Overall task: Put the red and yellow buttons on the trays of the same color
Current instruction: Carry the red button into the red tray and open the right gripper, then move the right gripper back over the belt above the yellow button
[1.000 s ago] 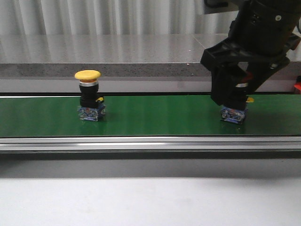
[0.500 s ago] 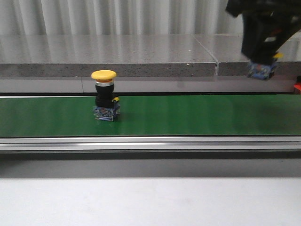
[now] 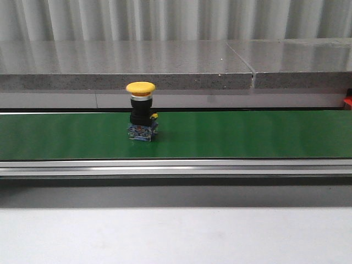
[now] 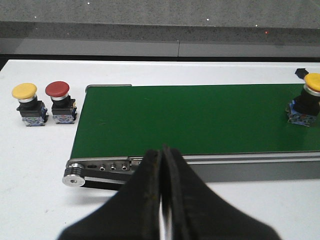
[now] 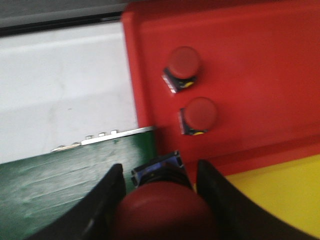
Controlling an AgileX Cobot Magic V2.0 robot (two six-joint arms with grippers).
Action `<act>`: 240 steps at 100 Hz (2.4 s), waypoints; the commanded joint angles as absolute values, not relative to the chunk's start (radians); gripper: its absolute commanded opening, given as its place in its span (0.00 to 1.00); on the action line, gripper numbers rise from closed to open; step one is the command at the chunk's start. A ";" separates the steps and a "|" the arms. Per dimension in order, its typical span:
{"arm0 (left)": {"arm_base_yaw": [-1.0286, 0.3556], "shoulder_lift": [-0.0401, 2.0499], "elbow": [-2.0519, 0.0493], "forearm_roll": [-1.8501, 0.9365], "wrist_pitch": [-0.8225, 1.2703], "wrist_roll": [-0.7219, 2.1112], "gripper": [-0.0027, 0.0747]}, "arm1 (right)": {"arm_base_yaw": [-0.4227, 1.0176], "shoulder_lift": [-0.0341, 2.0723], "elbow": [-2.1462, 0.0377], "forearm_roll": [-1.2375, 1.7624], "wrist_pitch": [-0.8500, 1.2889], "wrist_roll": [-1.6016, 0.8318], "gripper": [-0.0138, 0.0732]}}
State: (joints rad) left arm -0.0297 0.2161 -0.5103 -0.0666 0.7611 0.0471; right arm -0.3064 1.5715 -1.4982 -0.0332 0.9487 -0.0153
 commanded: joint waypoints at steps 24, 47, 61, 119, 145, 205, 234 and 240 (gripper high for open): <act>-0.038 0.228 -0.536 -0.081 0.695 0.044 0.01 | -0.531 1.660 -1.536 0.084 0.779 -0.013 0.34; -0.038 0.228 -0.536 -0.081 0.695 0.044 0.01 | -0.553 1.822 -1.553 0.104 0.716 -0.014 0.34; -0.038 0.228 -0.536 -0.081 0.695 0.044 0.01 | -0.553 1.921 -1.615 0.104 0.725 -0.015 0.34; -0.038 0.228 -0.536 -0.081 0.695 0.044 0.01 | -0.566 2.081 -1.725 0.103 0.749 -0.033 0.34; -0.038 0.230 -0.536 -0.081 0.695 0.044 0.01 | -0.579 2.084 -1.725 0.103 0.751 -0.033 0.53; -0.038 0.230 -0.536 -0.081 0.695 0.044 0.01 | -0.580 1.941 -1.862 0.196 0.852 -0.050 0.82; -0.038 0.230 -0.536 -0.081 0.695 0.044 0.01 | -0.519 1.780 -1.858 0.359 0.979 -0.238 0.82; -0.038 0.230 -0.536 -0.081 0.695 0.044 0.01 | -0.493 1.749 -1.851 0.364 1.013 -0.264 0.82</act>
State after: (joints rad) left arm -0.0297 0.2161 -0.5103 -0.0666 0.7611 0.0471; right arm -0.5200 1.8458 -1.8265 0.3167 0.9949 -0.2118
